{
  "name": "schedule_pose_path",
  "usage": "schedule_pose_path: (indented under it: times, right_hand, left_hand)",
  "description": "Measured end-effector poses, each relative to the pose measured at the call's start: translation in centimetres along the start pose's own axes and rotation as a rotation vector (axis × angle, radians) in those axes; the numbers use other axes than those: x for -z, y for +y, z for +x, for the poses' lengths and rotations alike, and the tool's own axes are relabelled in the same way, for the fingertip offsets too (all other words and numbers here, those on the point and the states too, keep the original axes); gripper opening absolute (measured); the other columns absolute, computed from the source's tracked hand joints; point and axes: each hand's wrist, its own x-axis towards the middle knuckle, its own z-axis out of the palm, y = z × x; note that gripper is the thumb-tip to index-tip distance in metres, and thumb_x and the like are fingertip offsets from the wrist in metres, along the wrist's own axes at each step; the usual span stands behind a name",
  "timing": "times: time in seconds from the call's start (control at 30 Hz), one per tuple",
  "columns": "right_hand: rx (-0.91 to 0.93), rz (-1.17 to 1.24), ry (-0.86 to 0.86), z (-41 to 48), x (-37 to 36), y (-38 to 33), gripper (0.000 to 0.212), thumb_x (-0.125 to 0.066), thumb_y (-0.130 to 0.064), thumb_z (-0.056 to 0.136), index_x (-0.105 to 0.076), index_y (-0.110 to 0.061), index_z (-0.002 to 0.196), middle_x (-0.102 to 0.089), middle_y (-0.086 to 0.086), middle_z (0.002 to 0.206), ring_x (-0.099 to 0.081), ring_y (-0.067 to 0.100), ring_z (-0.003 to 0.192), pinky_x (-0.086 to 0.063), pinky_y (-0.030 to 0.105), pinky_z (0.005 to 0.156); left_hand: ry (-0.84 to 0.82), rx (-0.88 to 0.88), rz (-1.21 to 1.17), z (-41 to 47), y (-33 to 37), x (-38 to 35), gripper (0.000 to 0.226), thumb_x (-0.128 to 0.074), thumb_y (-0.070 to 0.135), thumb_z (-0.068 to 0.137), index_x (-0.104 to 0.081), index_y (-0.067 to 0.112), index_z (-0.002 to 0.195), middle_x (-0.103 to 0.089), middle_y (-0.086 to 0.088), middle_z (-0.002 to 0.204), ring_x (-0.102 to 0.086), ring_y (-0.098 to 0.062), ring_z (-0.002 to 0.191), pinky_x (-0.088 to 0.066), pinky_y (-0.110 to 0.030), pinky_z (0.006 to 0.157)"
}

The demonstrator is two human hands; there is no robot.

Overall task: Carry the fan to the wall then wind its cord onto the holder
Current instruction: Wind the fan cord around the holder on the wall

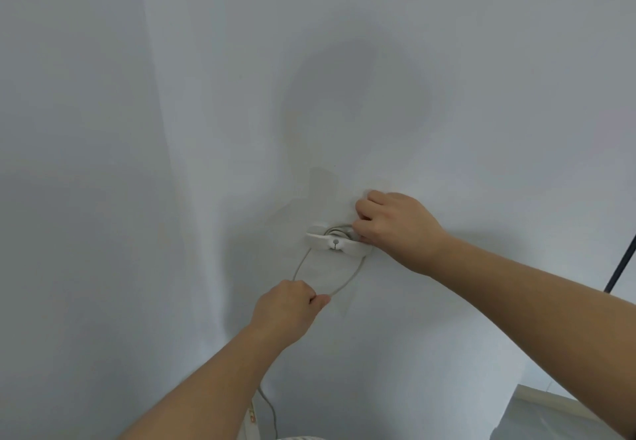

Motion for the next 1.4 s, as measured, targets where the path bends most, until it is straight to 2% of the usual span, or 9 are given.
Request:
schedule_pose_path:
  times: [0.17,0.33,0.53,0.7,0.83,0.9,1.1,1.3,1.4]
  right_hand:
    - [-0.014,-0.001,0.000,-0.2,-0.5,0.0,0.022,-0.070,-0.002,0.072,-0.057,-0.017,0.064,-0.049,0.001,0.069,-0.048,0.024,0.069,-0.038,0.034,0.050]
    - [-0.024,0.020,-0.039,-0.2,-0.1,-0.3,0.014,-0.053,-0.014,0.081,-0.065,-0.017,0.075,-0.048,0.001,0.071,-0.048,0.024,0.073,-0.034,0.032,0.054]
    - [-0.112,0.045,-0.038,0.0,0.4,-1.2,0.028,-0.043,-0.031,0.085,-0.066,-0.018,0.076,-0.052,0.001,0.072,-0.049,0.024,0.075,-0.039,0.034,0.058]
    - [-0.156,0.014,-0.077,0.5,0.7,-1.9,0.036,-0.041,-0.044,0.087,-0.068,-0.021,0.081,-0.055,0.000,0.077,-0.050,0.024,0.075,-0.038,0.033,0.060]
    - [-0.166,0.078,-0.097,0.7,0.6,-2.7,0.014,-0.068,-0.032,0.080,-0.069,-0.020,0.088,-0.058,0.000,0.078,-0.056,0.023,0.068,-0.038,0.031,0.057]
    - [-0.210,0.154,-0.141,1.0,0.5,-3.5,0.018,-0.074,-0.018,0.074,-0.068,-0.024,0.090,-0.056,-0.003,0.079,-0.057,0.021,0.065,-0.032,0.025,0.049]
    - [-0.304,0.322,-0.226,1.3,0.4,-4.1,0.036,-0.057,-0.007,0.086,-0.062,-0.034,0.109,-0.049,-0.009,0.112,-0.055,0.016,0.092,-0.034,0.025,0.060]
    - [-0.365,0.443,-0.306,2.0,1.1,-3.8,0.040,-0.054,-0.004,0.087,-0.064,-0.034,0.112,-0.048,-0.010,0.113,-0.055,0.017,0.091,-0.032,0.025,0.063]
    - [-0.354,0.442,-0.312,2.0,1.1,-3.8,0.042,-0.053,-0.002,0.086,-0.065,-0.033,0.110,-0.049,-0.009,0.111,-0.054,0.016,0.089,-0.029,0.024,0.063]
  left_hand:
    - [0.082,0.122,0.034,0.0,-1.3,0.5,0.054,-0.042,0.049,0.096,-0.041,0.017,0.052,-0.048,0.000,0.056,-0.054,-0.026,0.064,-0.042,-0.029,0.060]
    - [0.068,0.253,0.016,-0.1,-2.4,1.0,0.053,-0.043,0.050,0.095,-0.042,0.017,0.053,-0.049,0.002,0.058,-0.059,-0.026,0.067,-0.043,-0.027,0.063]
    - [-0.016,0.333,0.074,0.9,-2.2,-0.2,0.043,-0.041,0.051,0.094,-0.062,0.016,0.078,-0.071,-0.003,0.092,-0.068,-0.024,0.087,-0.047,-0.029,0.070]
    - [0.056,0.341,0.144,0.9,-2.3,0.3,0.051,-0.039,0.051,0.096,-0.066,0.008,0.092,-0.070,-0.007,0.094,-0.068,-0.026,0.088,-0.043,-0.027,0.066]
    - [0.148,0.344,0.136,1.0,-2.9,0.9,0.049,-0.037,0.053,0.096,-0.054,0.016,0.068,-0.060,0.000,0.070,-0.060,-0.021,0.065,-0.041,-0.025,0.056]
    - [0.178,0.344,0.131,0.9,-2.8,0.9,0.050,-0.036,0.052,0.096,-0.051,0.017,0.064,-0.056,0.001,0.065,-0.054,-0.018,0.058,-0.037,-0.025,0.052]
    - [0.258,0.335,0.083,0.3,-2.9,1.3,0.049,-0.035,0.048,0.098,-0.051,0.017,0.064,-0.055,0.002,0.064,-0.055,-0.021,0.062,-0.039,-0.026,0.056]
    - [0.373,0.320,0.101,0.2,-2.9,1.9,0.049,-0.033,0.047,0.099,-0.047,0.017,0.063,-0.054,0.002,0.062,-0.051,-0.019,0.056,-0.034,-0.026,0.050]
    - [0.426,0.321,0.101,0.8,-2.8,2.2,0.043,-0.031,0.043,0.101,-0.050,0.016,0.073,-0.054,0.002,0.065,-0.052,-0.020,0.058,-0.034,-0.027,0.051]
